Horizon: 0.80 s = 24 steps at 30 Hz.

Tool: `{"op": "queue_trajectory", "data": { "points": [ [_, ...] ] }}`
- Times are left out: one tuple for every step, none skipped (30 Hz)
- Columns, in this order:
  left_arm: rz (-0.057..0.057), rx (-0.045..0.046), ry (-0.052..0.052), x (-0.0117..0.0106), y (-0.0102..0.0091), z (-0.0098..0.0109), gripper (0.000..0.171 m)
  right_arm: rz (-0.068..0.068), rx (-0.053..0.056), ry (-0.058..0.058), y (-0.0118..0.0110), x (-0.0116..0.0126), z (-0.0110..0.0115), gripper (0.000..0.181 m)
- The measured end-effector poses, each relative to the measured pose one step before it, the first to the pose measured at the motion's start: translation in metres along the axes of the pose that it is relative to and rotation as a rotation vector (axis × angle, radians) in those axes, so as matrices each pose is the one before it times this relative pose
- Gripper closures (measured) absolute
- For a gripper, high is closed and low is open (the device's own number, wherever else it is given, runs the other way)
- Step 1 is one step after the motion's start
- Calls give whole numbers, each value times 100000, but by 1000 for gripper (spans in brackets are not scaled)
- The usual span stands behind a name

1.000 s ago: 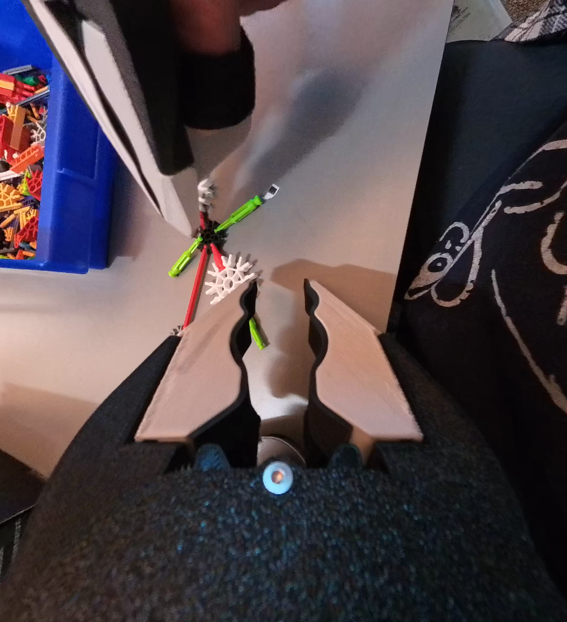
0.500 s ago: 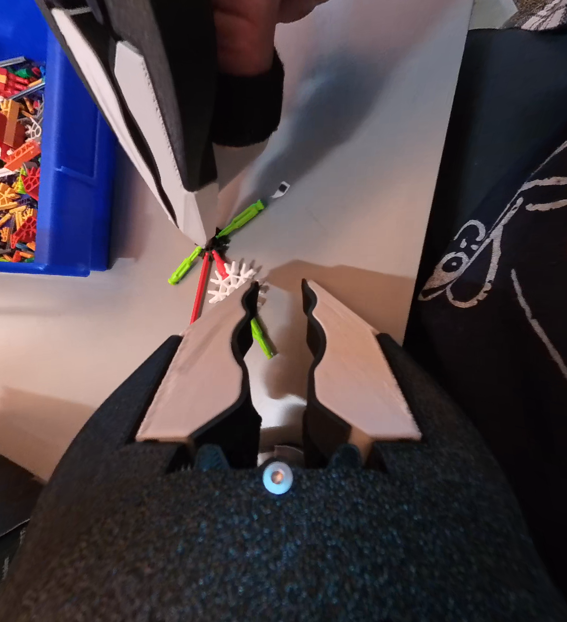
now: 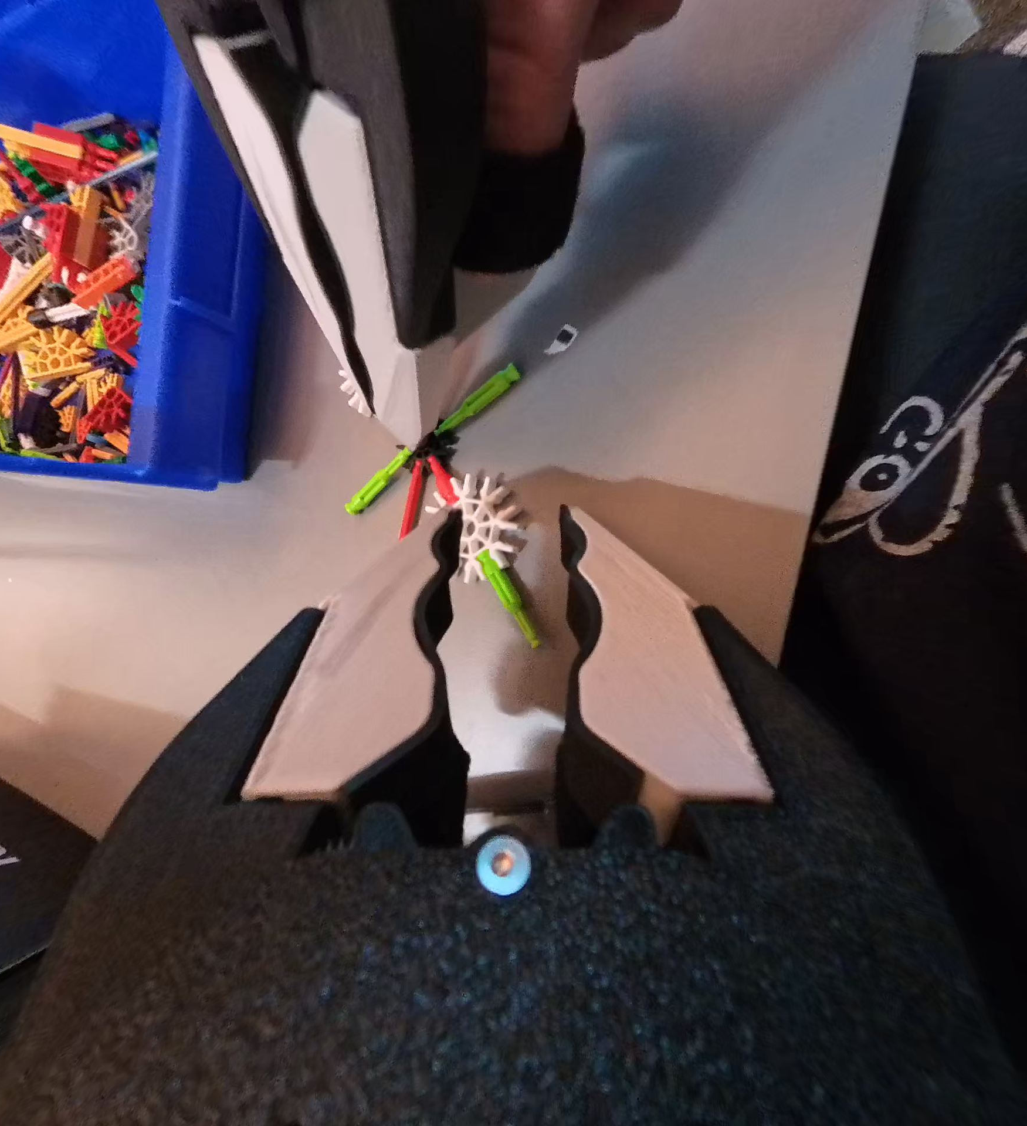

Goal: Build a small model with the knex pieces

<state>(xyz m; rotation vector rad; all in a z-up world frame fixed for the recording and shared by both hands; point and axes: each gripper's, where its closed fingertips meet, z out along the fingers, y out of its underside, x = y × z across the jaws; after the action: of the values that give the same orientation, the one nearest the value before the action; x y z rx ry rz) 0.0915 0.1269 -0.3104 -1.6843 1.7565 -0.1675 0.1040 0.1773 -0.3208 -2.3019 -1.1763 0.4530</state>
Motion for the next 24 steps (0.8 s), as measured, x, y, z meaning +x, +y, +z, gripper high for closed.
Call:
{"op": "queue_trajectory", "data": {
  "points": [
    [543, -1076, 518, 133, 219, 288, 140, -24, -15, -84, 3, -5, -14, 181],
    [-116, 369, 436, 133, -44, 159, 144, -14, 101, 55, -14, 5, -17, 181],
    [-431, 502, 386, 91, -107, 70, 146, 0, 89, 178, -1, 22, -2, 181],
    [-200, 36, 517, 93, -33, 32, 148, -54, 121, 96, -2, -7, 0, 181],
    [-333, -5, 673, 105, -16, 30, 150, -181, 162, 184, -20, 8, -1, 181],
    [-636, 128, 533, 50, -13, 24, 152, -159, 78, 121, -20, 0, 2, 181],
    [-390, 245, 355, 39, -21, 25, 153, -23, 24, 43, -15, 5, 23, 181],
    [-6, 129, 34, -4, -17, 12, 153, -65, 451, 450, -91, 74, 2, 181],
    [69, 40, -38, 9, -17, 2, 153, -57, 525, 382, -115, 54, -20, 181],
    [2, 42, 102, 28, -10, 13, 154, -112, -28, -193, -43, -27, 8, 181],
    [-54, 19, 28, 22, -15, 17, 155, -129, -220, -102, -5, -13, 48, 181],
    [-82, -7, -57, -9, -22, 19, 155, -100, 134, 293, -55, 36, 49, 181],
    [33, -46, 39, 5, -10, 8, 155, -109, -128, 49, -12, 7, 63, 181],
    [132, -3, 22, -5, -16, 11, 156, -240, -205, -38, 20, -12, 67, 181],
    [1, -31, 20, 1, -18, 1, 156, 7, 149, 1, -62, -7, 29, 181],
    [48, -24, -84, -14, -13, 9, 156, -52, 16, 99, -27, 9, 19, 181],
    [-8, 1, -54, -4, 5, 8, 156, -96, 25, 215, -29, 19, 9, 181],
    [-74, 13, 73, 13, -15, -1, 156, -119, 14, 403, -8, 62, 30, 181],
    [-34, 42, 10, -6, -5, 6, 156, -233, 250, 1011, -43, 141, 48, 181],
    [-78, 2, 66, -7, -11, 5, 157, -310, 152, 713, -26, 83, 40, 181],
    [-14, 78, 127, 18, -3, 0, 157, -154, 118, -41, -12, -6, 42, 181],
    [82, 19, 14, -3, -11, 7, 157, 41, 16, -247, -23, -19, 16, 181],
    [-5, -70, -4, -3, -4, -7, 157, -64, -64, -235, 1, 2, 0, 181],
    [72, -36, -37, -9, -3, 3, 157, -105, -84, -123, -5, -8, -6, 181]
  ]
}}
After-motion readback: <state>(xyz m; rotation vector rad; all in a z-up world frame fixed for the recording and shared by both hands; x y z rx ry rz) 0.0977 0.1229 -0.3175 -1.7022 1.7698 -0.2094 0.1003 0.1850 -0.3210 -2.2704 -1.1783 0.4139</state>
